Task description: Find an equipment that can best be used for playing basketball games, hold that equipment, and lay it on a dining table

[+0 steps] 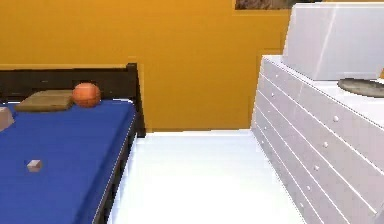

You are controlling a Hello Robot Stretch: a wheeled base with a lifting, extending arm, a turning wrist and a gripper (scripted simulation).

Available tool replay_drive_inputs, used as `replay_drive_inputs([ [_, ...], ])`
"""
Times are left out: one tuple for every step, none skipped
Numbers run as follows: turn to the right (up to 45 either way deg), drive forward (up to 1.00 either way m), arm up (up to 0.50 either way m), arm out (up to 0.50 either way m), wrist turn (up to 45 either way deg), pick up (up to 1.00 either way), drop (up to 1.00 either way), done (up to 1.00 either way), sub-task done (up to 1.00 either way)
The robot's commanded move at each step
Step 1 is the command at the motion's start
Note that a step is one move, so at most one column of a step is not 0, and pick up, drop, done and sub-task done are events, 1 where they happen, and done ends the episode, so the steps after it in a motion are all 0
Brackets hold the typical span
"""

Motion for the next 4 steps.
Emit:
replay_drive_inputs([
  [0.0,1.00,0.00,0.00,0.0,0.00,0.00,0.00,0.00],
  [-3.0,0.00,0.00,0.00,0.0,0.00,0.00,0.00,0.00],
  [0.0,0.05,0.00,0.00,0.0,0.00,0.00,0.00,0.00],
  [-45.0,0.00,0.00,0.00,0.0,0.00,0.00,0.00,0.00],
])
